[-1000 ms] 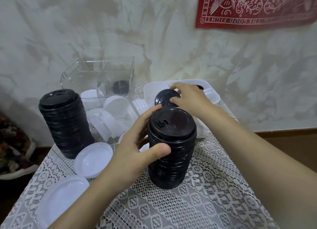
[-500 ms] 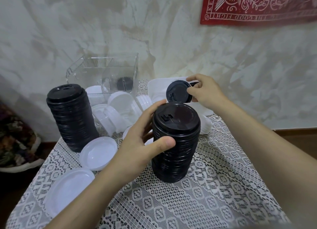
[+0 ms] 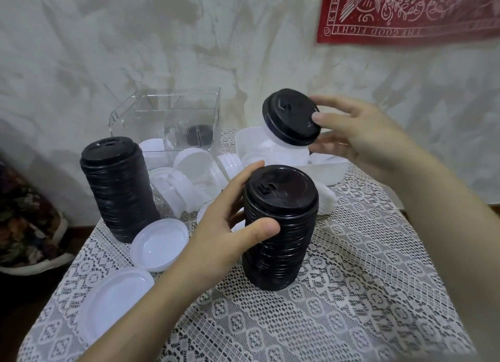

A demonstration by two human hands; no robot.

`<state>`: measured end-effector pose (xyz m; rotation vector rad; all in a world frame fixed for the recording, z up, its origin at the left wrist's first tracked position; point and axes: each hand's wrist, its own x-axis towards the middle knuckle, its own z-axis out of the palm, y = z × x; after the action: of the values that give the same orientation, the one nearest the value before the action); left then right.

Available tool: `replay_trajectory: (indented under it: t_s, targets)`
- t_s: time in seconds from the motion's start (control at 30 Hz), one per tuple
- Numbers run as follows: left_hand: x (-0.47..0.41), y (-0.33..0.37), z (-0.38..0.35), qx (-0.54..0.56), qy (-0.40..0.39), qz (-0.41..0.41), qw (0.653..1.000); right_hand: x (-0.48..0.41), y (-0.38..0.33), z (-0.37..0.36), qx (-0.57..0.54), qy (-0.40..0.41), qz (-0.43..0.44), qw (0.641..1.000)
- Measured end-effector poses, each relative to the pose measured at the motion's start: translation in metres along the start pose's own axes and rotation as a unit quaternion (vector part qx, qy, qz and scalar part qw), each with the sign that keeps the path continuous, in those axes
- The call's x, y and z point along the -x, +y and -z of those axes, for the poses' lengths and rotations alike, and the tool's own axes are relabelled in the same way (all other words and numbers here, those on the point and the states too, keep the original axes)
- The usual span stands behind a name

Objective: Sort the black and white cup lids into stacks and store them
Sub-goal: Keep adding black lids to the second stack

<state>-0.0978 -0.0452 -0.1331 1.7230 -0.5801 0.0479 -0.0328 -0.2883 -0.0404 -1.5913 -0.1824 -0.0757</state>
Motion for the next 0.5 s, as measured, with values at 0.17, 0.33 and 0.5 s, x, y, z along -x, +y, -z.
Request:
replay_trajectory:
  t_s: [0.17,0.33,0.5]
  targets:
    - [0.000,0.002,-0.001,0.011,-0.003,-0.001,1.000,0.046,-0.007,-0.002,0.089,-0.118,-0.007,0.989]
    - [0.001,0.002,-0.001,0.016,-0.007,0.003,1.000,0.064,-0.002,-0.016,0.200,-0.082,0.039,0.976]
    - [0.000,0.002,0.000,0.006,-0.006,0.005,1.000,0.078,-0.002,-0.021,0.202,-0.112,0.045,0.972]
